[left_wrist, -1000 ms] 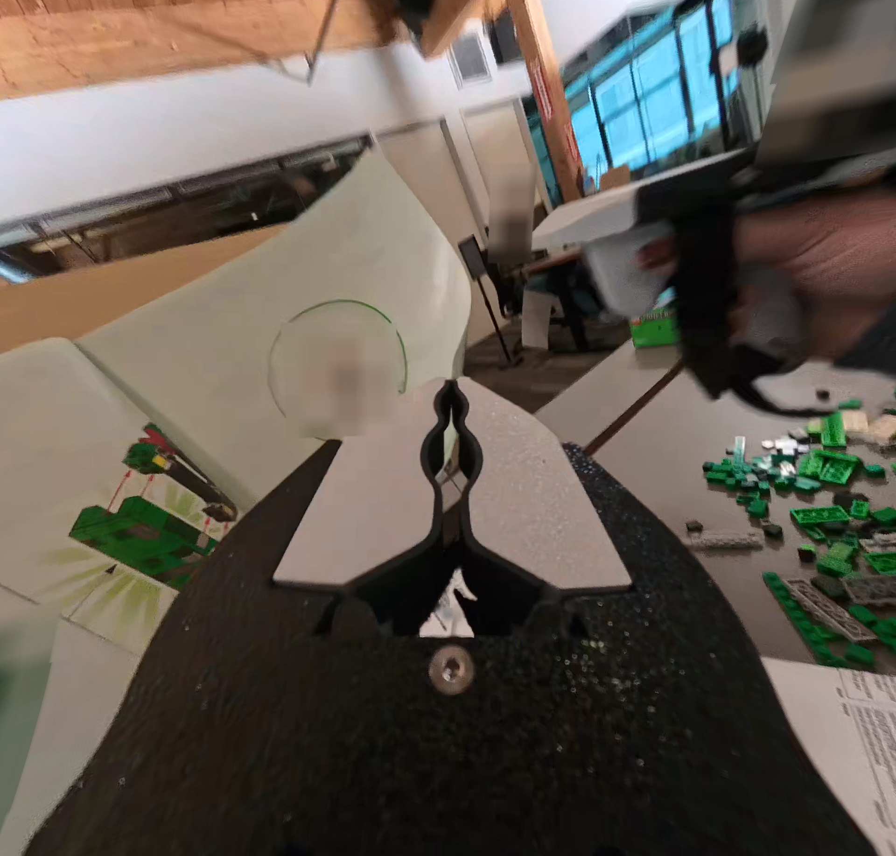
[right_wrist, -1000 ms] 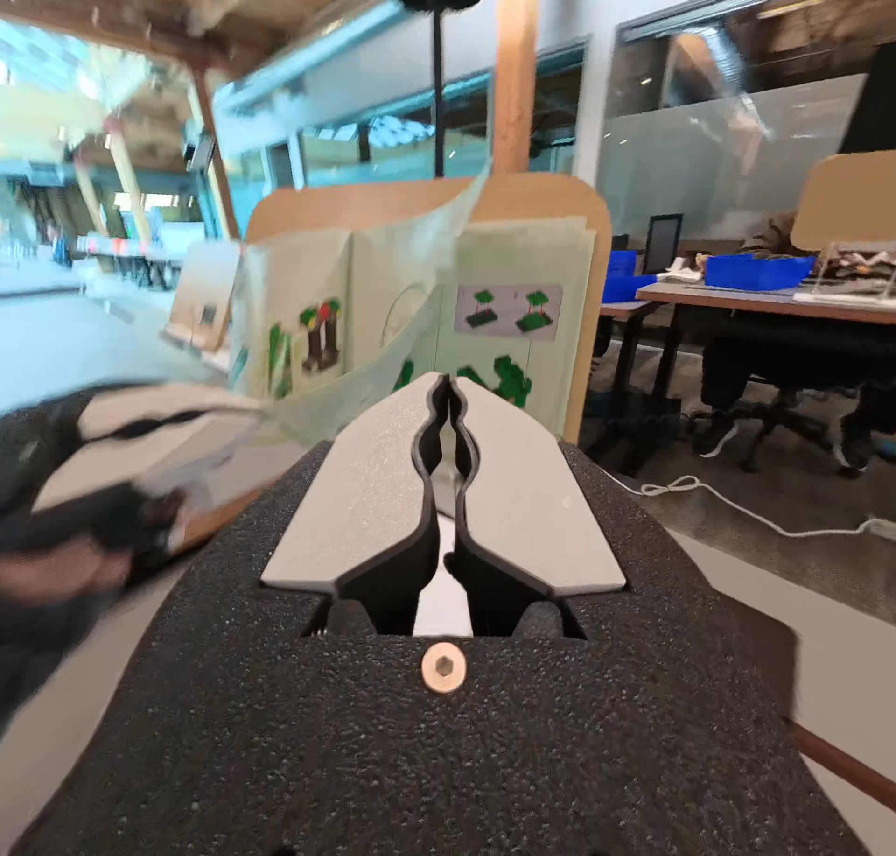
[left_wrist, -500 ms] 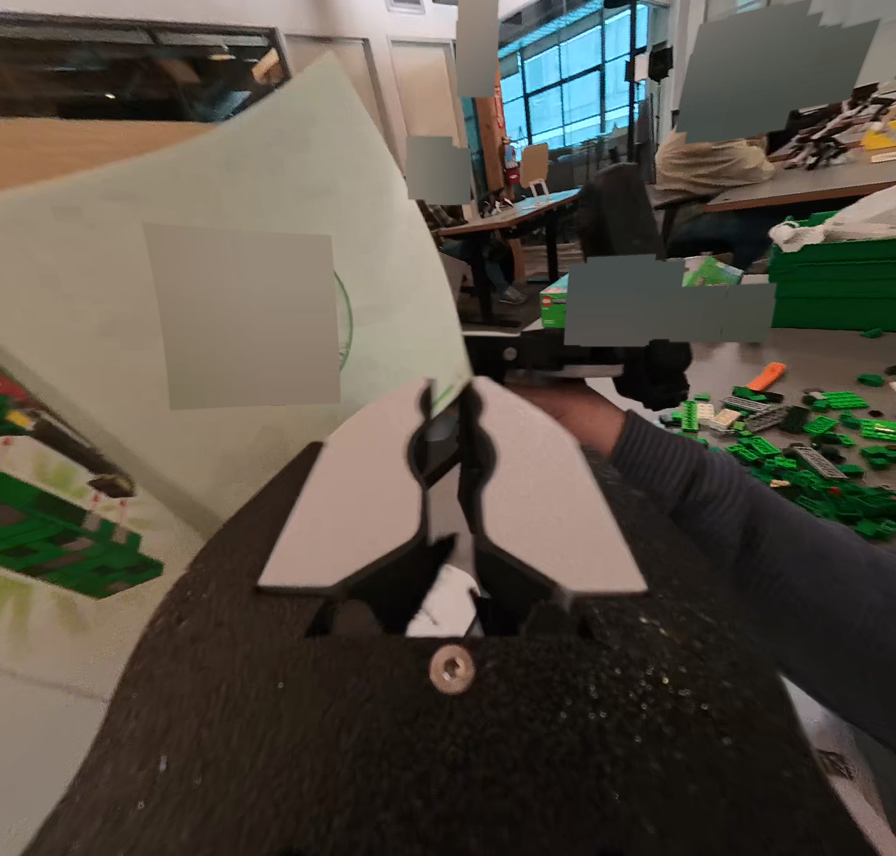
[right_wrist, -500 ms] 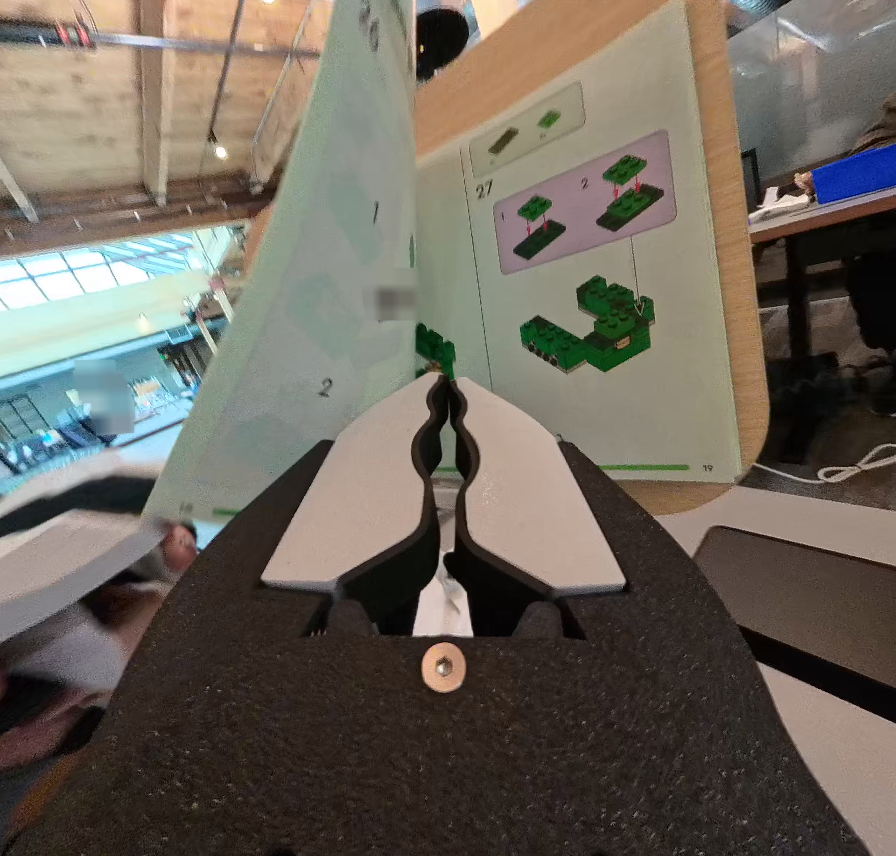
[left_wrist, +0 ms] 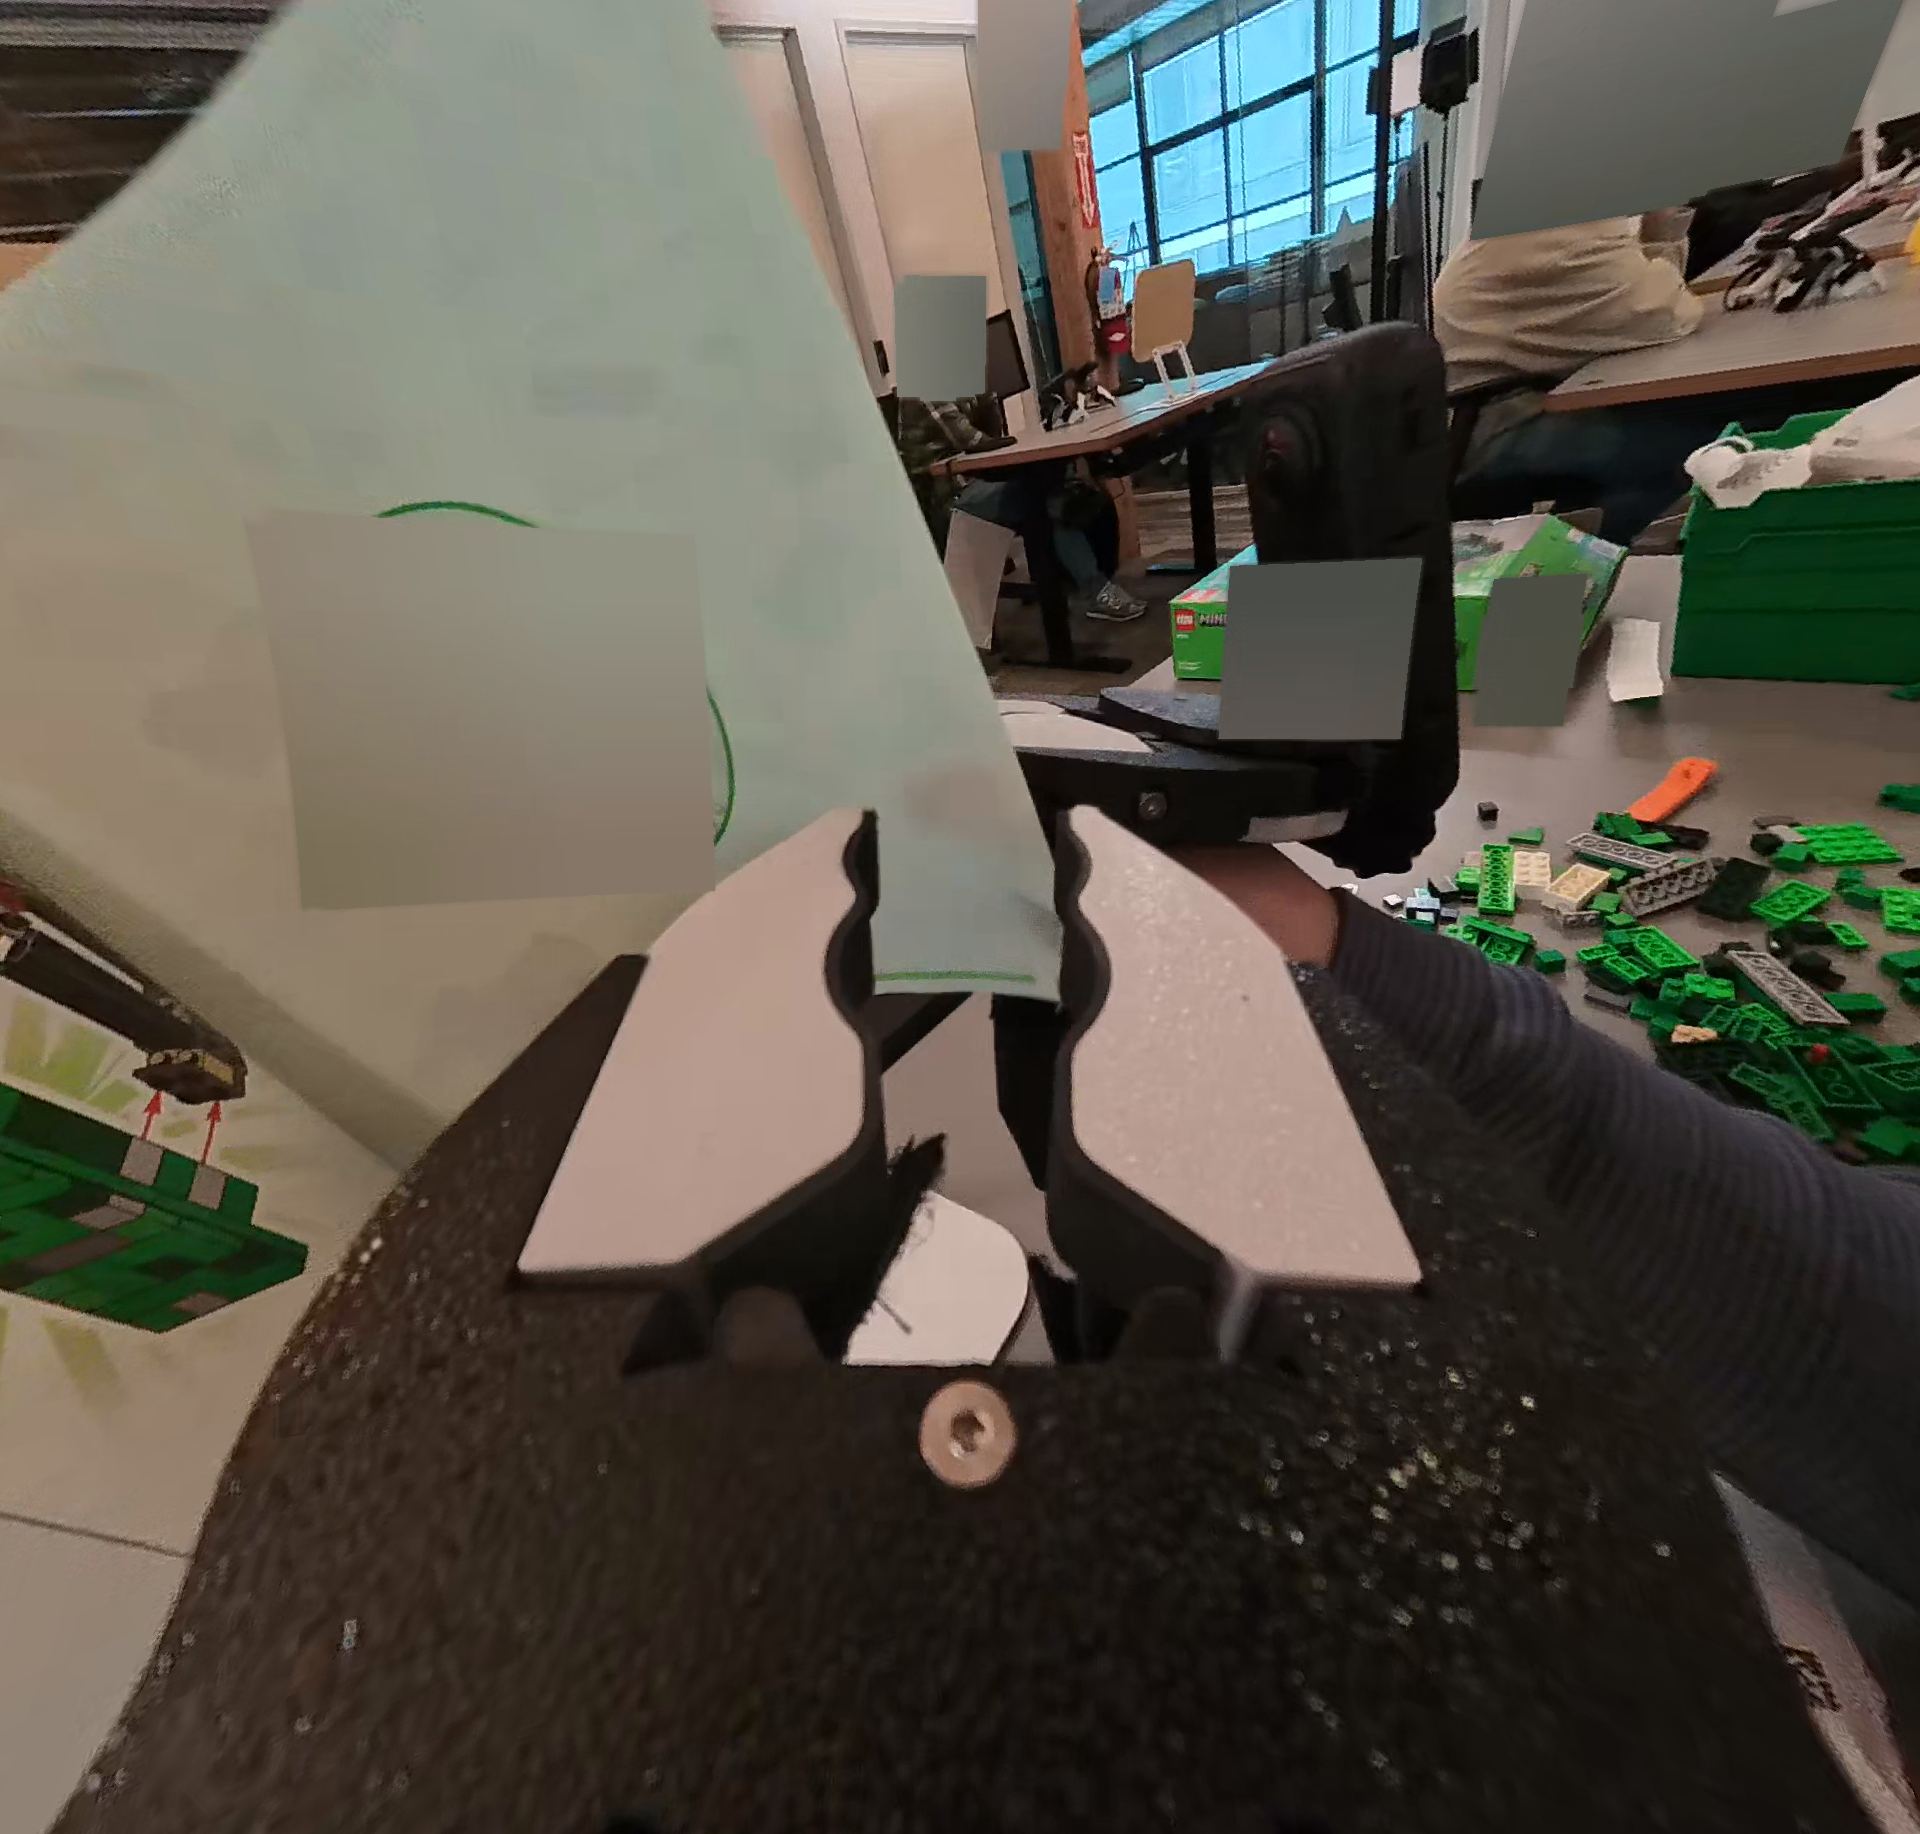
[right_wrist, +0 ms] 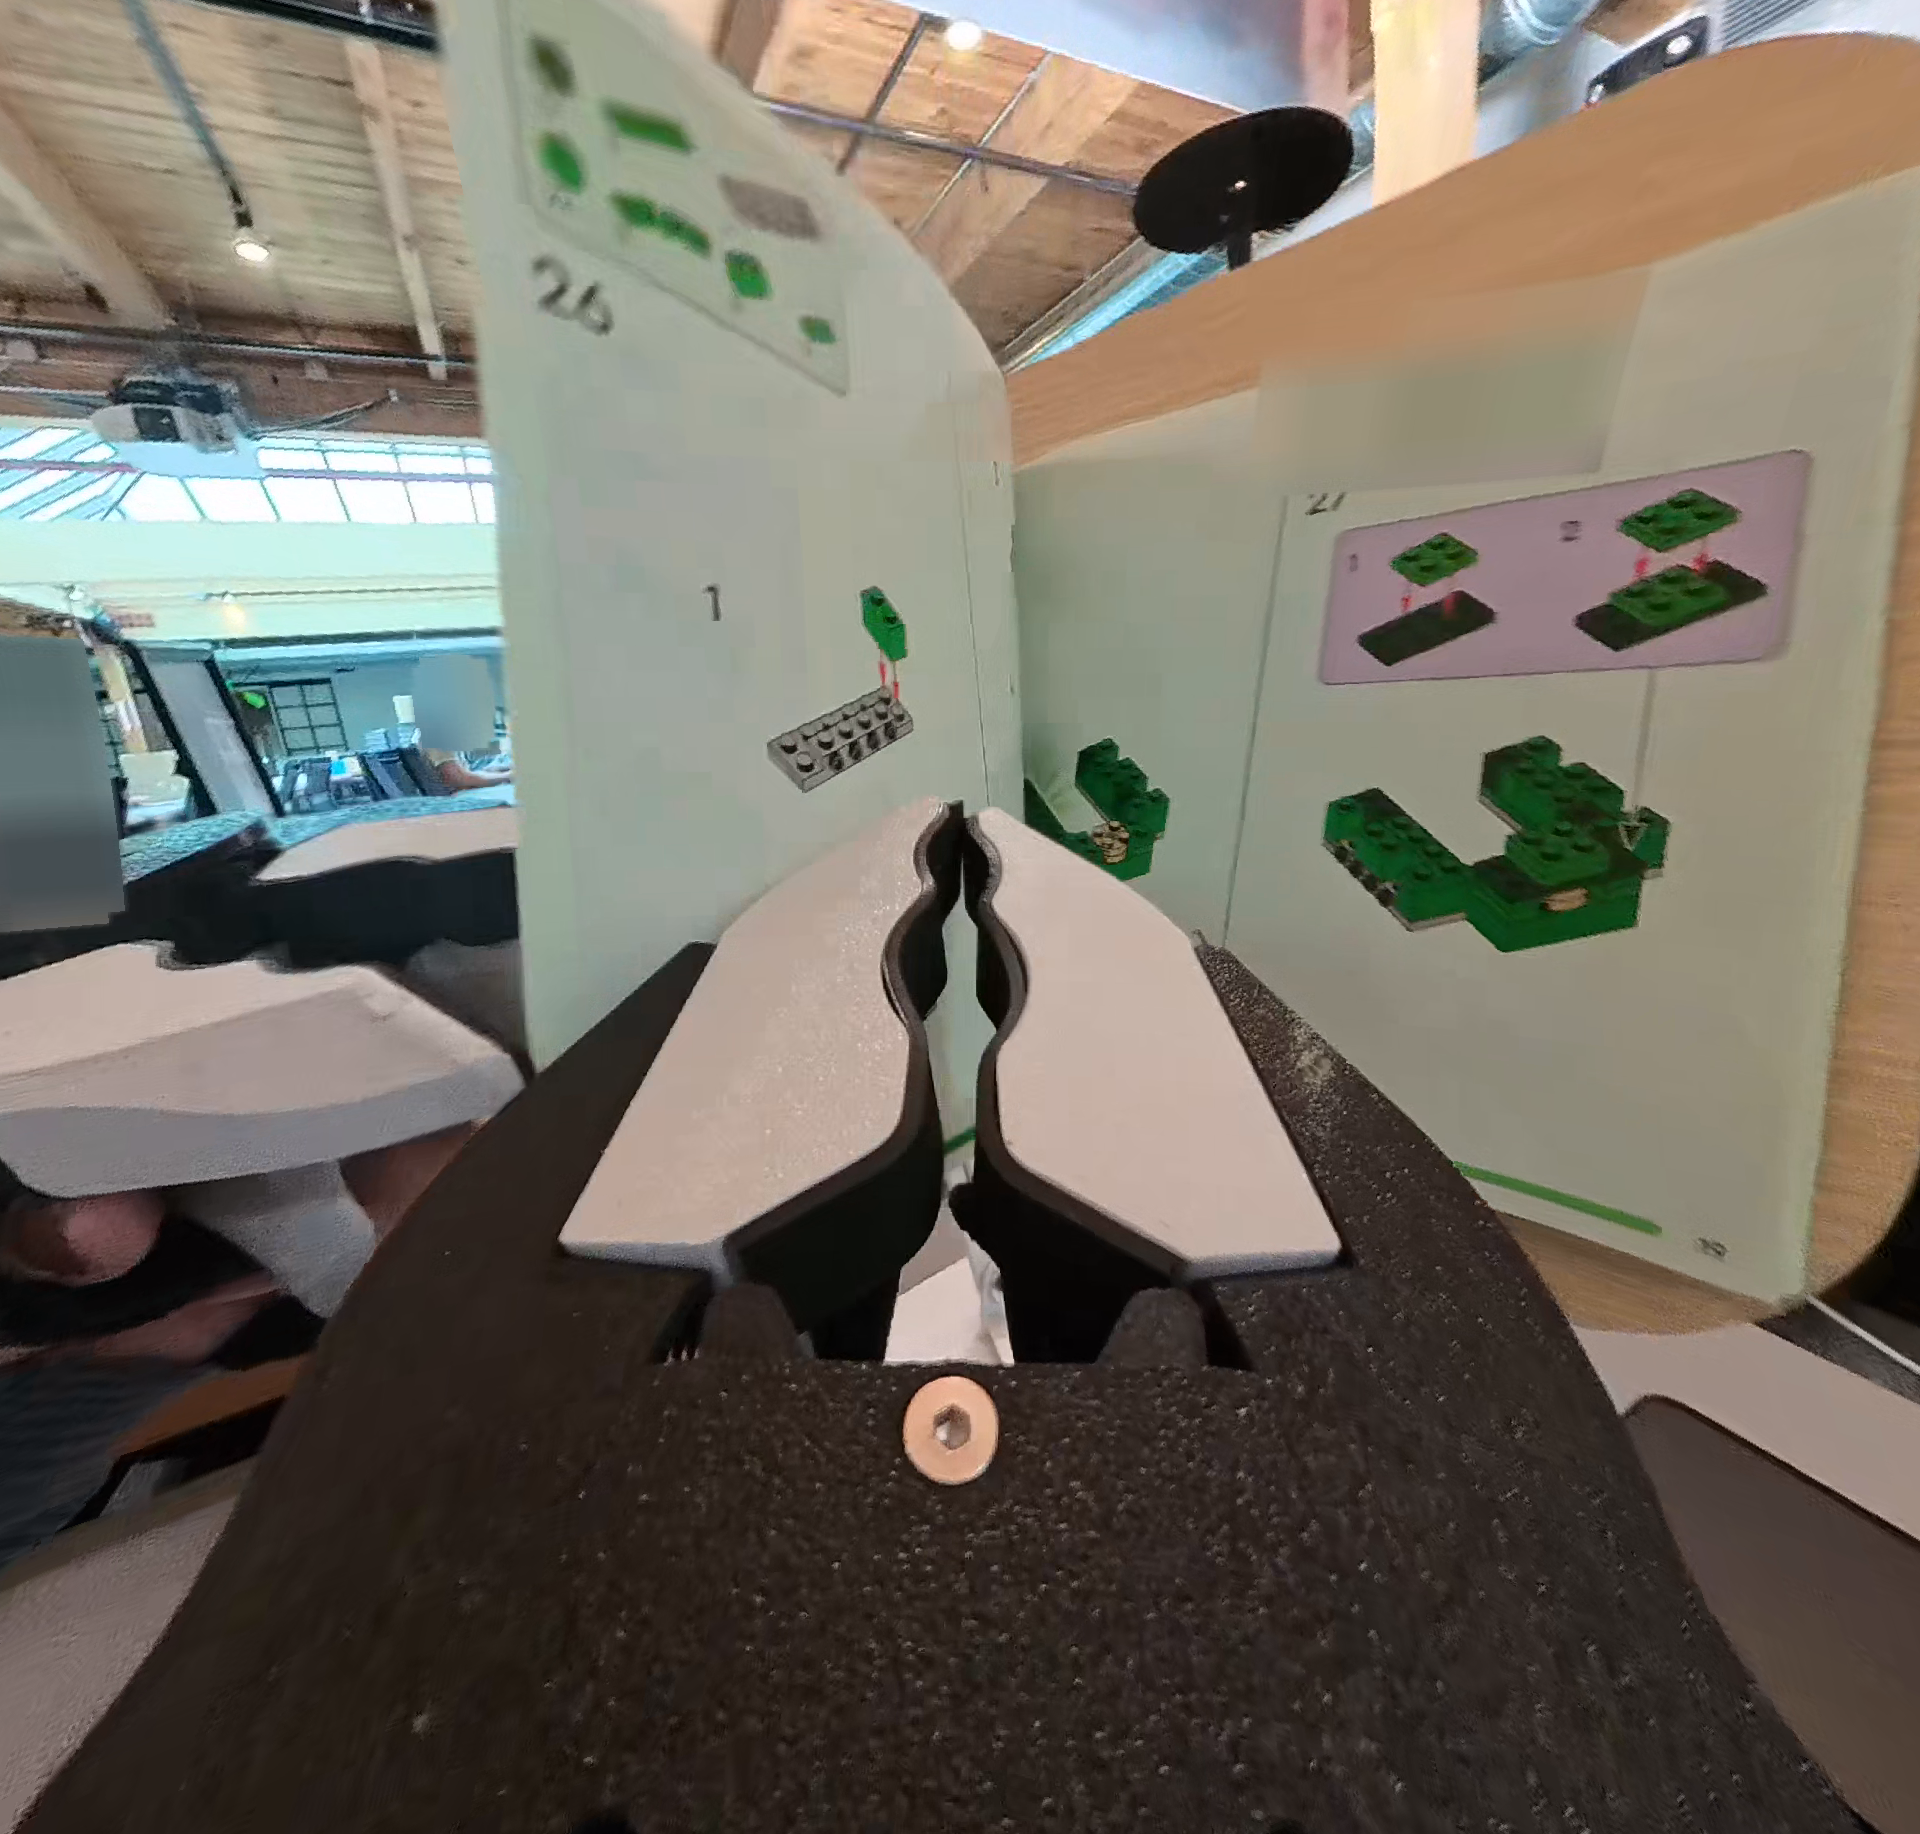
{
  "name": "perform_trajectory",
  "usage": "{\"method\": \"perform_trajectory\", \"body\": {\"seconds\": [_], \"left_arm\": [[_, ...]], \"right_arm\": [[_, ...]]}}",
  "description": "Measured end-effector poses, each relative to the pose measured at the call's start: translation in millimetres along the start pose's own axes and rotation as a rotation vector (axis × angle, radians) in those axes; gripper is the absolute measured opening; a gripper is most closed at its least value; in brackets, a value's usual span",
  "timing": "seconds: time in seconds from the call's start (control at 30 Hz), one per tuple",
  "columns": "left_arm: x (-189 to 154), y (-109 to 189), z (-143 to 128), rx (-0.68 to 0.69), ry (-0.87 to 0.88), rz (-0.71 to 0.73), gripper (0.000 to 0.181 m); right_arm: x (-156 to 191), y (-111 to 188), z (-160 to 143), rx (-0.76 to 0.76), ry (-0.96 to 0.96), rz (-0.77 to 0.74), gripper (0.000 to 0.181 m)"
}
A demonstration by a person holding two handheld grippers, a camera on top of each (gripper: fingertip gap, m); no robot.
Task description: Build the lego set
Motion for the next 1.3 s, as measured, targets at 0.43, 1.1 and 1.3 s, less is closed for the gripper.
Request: {"method": "perform_trajectory", "body": {"seconds": [0.43, 1.1, 1.3], "left_arm": [[-3, 3, 1, -0.089, 0.106, -0.115, 0.022], [-4, 9, 2, -0.097, 0.105, -0.154, 0.009], [-7, 10, 4, -0.122, 0.128, -0.184, 0.001]], "right_arm": [[7, -1, -2, 0.01, -0.005, 0.053, 0.0], [10, -2, -5, 0.03, -0.022, 0.085, 0.0], [11, -2, -5, 0.028, -0.027, 0.096, 0.0]]}}
Point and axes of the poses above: each gripper's, where its closed fingertips meet, y back along the fingers, z out of its top, x = y × z across the jaws, the point moved 2 cm from there along y, back along the fingers, and after that the axes turned 6 degrees about -y, right-handed, at the moved point
